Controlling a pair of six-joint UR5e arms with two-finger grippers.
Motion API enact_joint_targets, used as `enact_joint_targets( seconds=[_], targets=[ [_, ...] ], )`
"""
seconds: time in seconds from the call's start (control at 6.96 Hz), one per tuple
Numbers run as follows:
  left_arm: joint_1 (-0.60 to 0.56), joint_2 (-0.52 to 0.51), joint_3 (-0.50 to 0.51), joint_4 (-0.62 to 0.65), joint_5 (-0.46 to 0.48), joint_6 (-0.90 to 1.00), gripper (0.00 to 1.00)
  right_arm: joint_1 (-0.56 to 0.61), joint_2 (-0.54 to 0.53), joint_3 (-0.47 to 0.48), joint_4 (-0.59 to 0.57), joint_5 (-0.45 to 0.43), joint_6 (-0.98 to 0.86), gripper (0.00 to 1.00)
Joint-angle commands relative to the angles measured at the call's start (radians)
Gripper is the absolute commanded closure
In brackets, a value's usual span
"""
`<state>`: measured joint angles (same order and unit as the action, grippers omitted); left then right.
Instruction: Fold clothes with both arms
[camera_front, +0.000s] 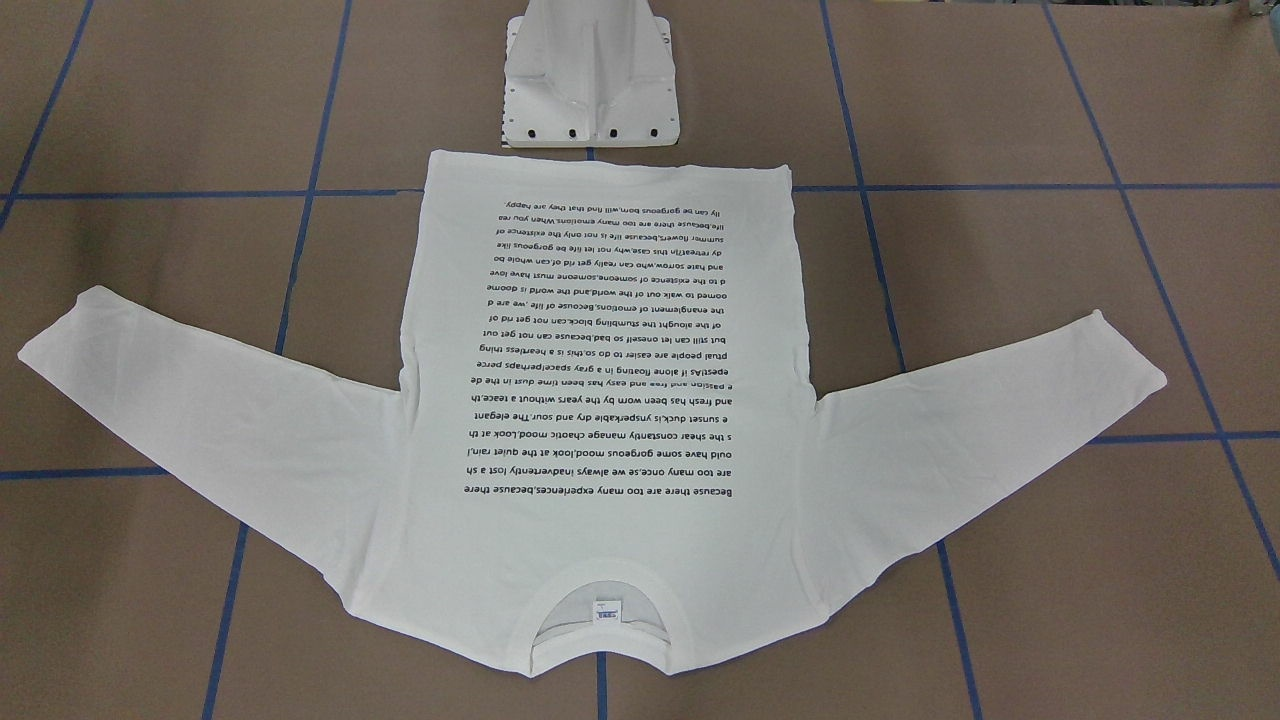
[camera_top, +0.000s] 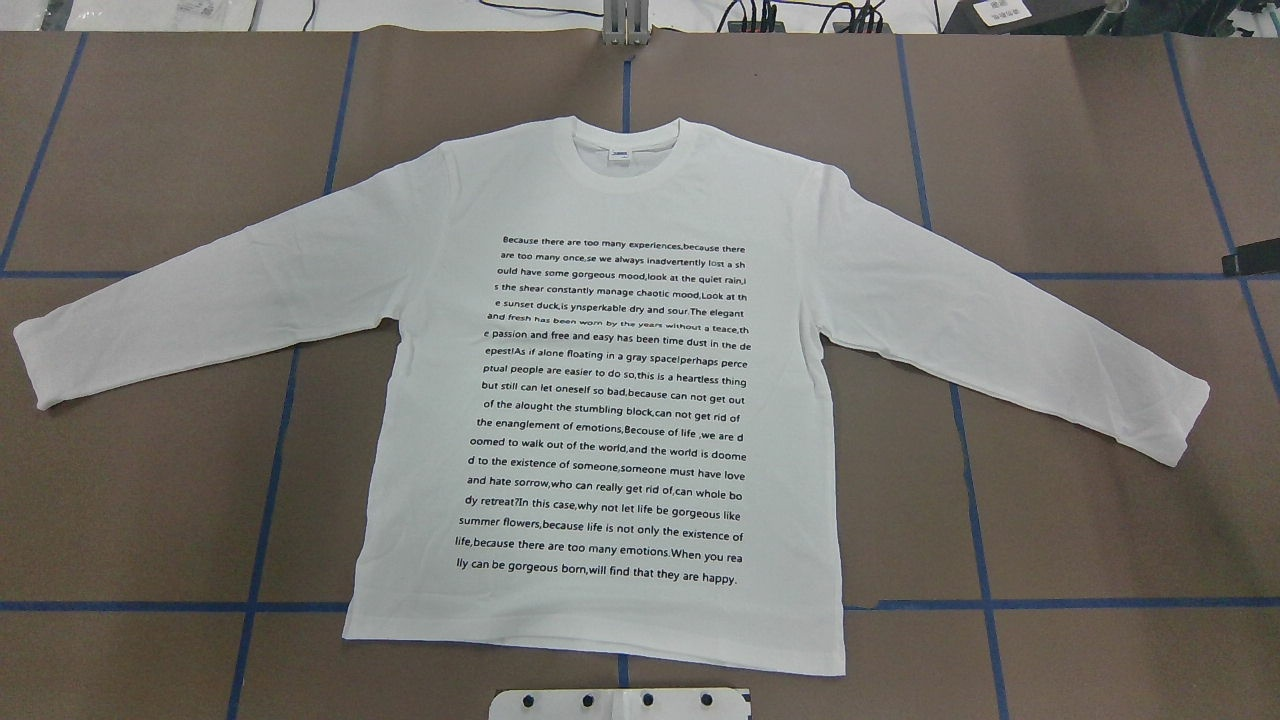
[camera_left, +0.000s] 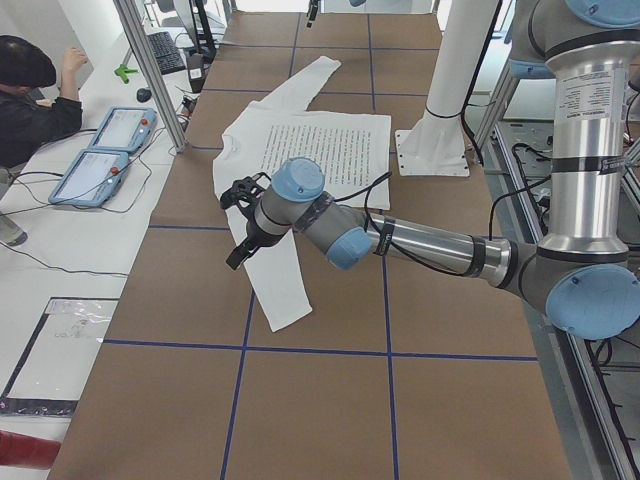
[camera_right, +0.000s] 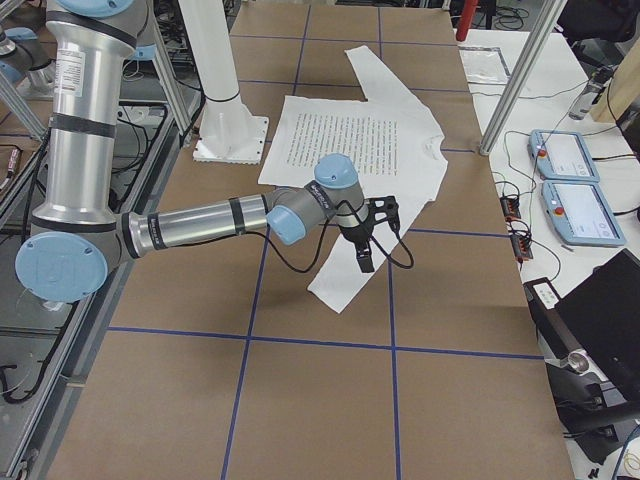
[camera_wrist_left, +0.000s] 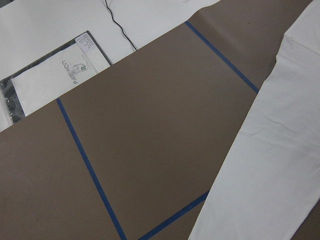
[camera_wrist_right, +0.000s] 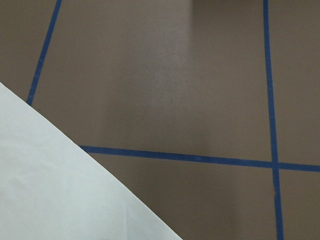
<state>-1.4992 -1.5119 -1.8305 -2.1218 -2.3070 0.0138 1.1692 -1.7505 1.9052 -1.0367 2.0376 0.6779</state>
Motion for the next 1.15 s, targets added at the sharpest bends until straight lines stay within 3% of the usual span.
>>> enact_joint_targets(
  seconds=[0.0, 0.29, 0.72, 1.01],
  targets=[
    [-0.001, 0.001, -0.001, -0.001, 0.000, 0.000, 0.00, -0.146, -0.104, -0.068, 0.270, -0.112, 0.224, 0.00],
    [-0.001, 0.001, -0.006, -0.001, -0.002, 0.000, 0.00, -0.221, -0.098, -0.264, 0.525, -0.178, 0.317, 0.02],
    [-0.001, 0.001, -0.007, -0.001, -0.002, 0.000, 0.00, -0.241, -0.048, -0.382, 0.549, -0.197, 0.310, 0.05],
    [-0.001, 0.002, -0.009, -0.001, -0.002, 0.001, 0.00, -0.244, -0.047, -0.390, 0.549, -0.197, 0.315, 0.16]
  ],
)
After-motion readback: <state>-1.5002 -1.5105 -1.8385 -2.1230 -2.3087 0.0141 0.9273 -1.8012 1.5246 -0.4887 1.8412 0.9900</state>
